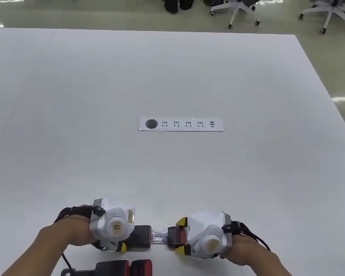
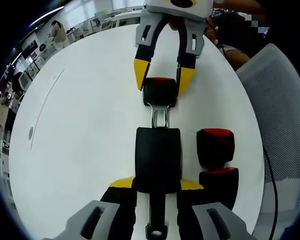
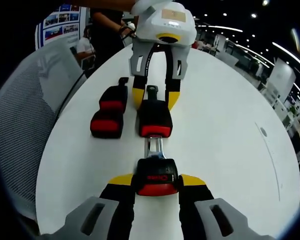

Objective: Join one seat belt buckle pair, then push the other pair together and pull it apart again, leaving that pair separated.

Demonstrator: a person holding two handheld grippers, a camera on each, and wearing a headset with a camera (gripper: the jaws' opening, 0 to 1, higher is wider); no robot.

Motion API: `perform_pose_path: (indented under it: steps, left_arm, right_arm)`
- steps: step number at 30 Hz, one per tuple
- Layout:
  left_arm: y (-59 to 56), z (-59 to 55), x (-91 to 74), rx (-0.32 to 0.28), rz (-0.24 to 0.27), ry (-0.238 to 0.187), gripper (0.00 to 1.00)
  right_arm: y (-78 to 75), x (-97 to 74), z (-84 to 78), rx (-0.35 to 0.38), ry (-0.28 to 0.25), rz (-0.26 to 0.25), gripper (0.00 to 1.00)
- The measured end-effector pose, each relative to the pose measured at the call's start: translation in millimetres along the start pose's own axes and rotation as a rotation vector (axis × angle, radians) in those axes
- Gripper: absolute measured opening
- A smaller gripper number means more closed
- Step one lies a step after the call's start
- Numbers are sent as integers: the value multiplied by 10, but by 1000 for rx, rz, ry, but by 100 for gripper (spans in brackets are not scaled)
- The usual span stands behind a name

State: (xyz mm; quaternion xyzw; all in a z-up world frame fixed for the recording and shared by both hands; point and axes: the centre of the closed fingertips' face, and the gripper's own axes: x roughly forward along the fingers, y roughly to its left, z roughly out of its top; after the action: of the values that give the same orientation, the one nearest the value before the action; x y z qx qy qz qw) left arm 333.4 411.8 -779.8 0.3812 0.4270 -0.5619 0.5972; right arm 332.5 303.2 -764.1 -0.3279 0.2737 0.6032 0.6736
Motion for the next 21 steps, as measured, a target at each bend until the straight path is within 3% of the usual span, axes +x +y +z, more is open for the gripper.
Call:
perform_pose_path:
  steps: [13,17,18,21]
  left_arm:
    - [5,-12,6,0,0,0,32]
    - [-5,-8,8,4,2,1,32]
    - [-6,-10,4,5,2,4,32]
    - [-11,-4,-7,3,3,0,32]
  right_arm:
    - [11,88,5,3,-4,1,30]
    - [33,187,129,3,-27,4,30]
    - [28,197,83,1,3,5,30]
    - [19,198,80,-1,-10,6,30]
